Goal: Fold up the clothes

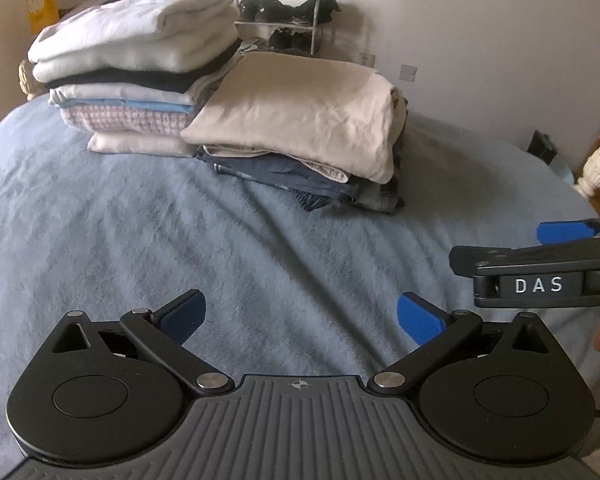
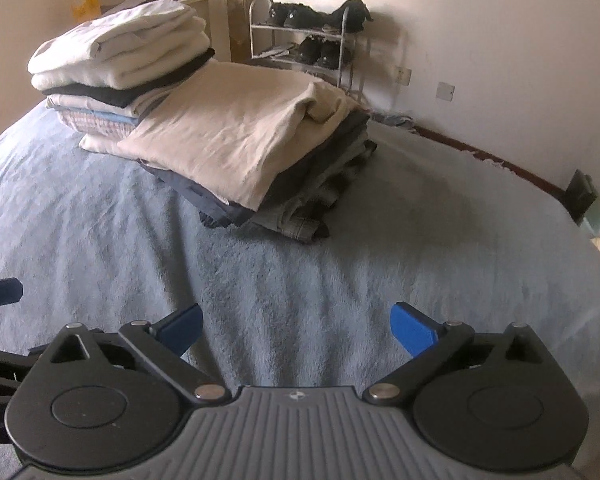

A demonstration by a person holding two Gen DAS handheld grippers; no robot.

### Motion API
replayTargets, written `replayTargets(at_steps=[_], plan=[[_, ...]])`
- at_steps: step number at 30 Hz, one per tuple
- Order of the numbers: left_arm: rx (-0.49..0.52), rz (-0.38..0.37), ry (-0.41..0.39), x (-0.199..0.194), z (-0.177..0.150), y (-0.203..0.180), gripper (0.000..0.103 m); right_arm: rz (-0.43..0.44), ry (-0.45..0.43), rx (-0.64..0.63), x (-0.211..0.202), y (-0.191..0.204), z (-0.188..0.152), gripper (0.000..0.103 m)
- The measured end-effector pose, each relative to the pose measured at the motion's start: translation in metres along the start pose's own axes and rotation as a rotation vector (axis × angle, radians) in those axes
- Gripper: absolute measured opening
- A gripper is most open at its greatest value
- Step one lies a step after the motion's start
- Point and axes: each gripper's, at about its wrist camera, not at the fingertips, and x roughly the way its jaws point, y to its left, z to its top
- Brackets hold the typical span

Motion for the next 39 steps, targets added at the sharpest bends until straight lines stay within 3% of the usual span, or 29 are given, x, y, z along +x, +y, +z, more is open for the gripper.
replayTargets(at_steps=[39], plan=[[-0.059, 0.044, 0.045, -0.0014, 0.0019, -0.0034, 0.103, -0.013, -0.004, -0.034, -0.0084, -0.0041, -0.0052, 0.102]])
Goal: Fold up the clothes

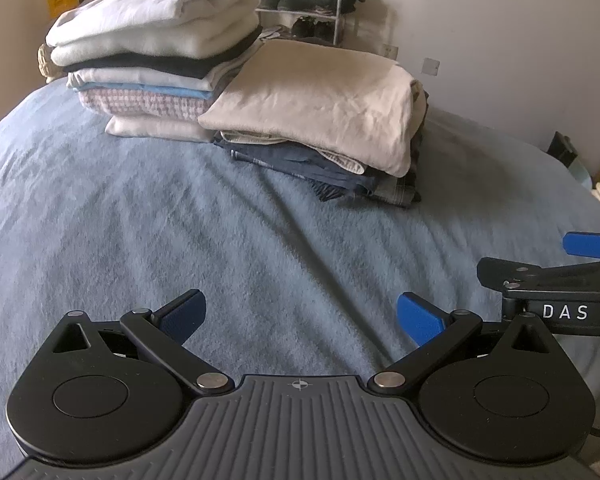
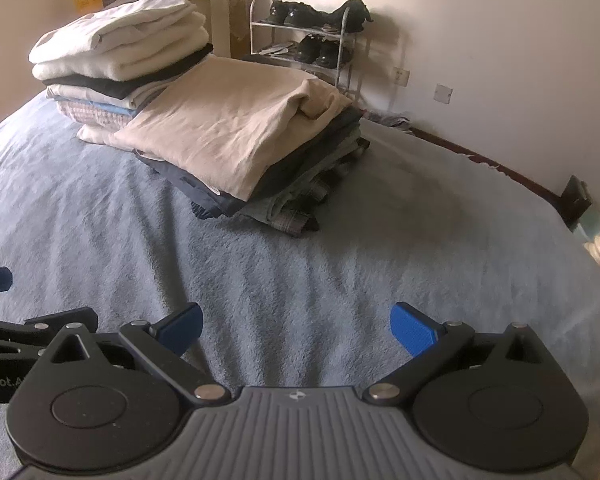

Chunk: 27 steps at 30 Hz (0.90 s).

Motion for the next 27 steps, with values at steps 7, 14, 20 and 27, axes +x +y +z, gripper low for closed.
replayTargets(at_steps=[7, 14, 20, 27], plan=[[-0.005, 0.006, 0.009, 0.0018, -0.0010, 0.0002, 0.103, 0.001, -0.006, -0.007, -0.0009, 0.0008, 0.0003, 0.102], [-0.017, 0.012, 0.015, 0.0030, -0.0011, 0.0022, 0.103, 0.002, -0.012, -0.015, -0.0008, 0.0017, 0.0014, 0.102], [-0.022, 0.014, 0.020, 0.0040, -0.0011, 0.0033, 0.103, 0.000, -0.015, -0.018, -0.0014, 0.0017, 0.0016, 0.102], [-0.026, 0.015, 0.027, 0.0050, -0.0022, 0.0036, 0.103, -0.001, -0.015, -0.021, -0.0025, 0.0014, 0.0005, 0.102]])
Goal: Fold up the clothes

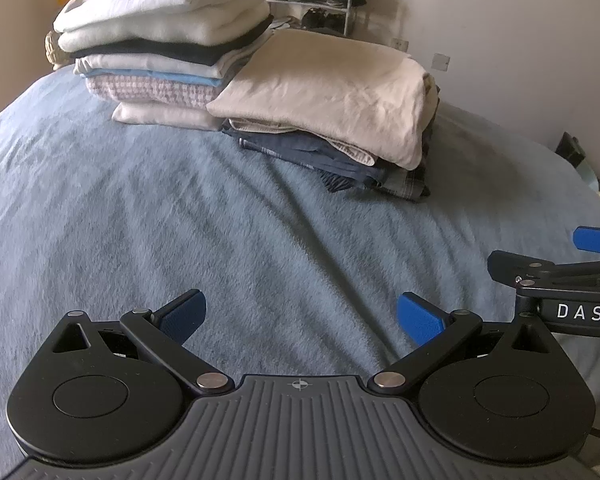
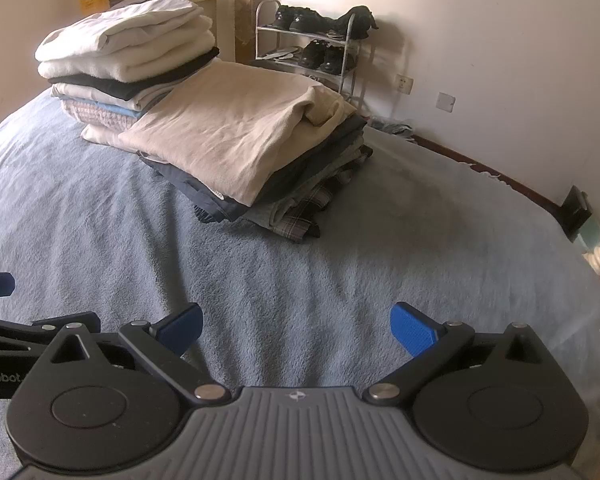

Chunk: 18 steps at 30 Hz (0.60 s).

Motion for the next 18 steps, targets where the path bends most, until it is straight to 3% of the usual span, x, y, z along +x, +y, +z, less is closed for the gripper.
replayTargets(at_steps=[18], plan=[[-0.008, -0.001, 0.013, 0.0009, -0.0013, 0.0013, 0.103, -0.005, 0.002, -0.006, 0.0004, 0.0004, -0.0007, 0.102]])
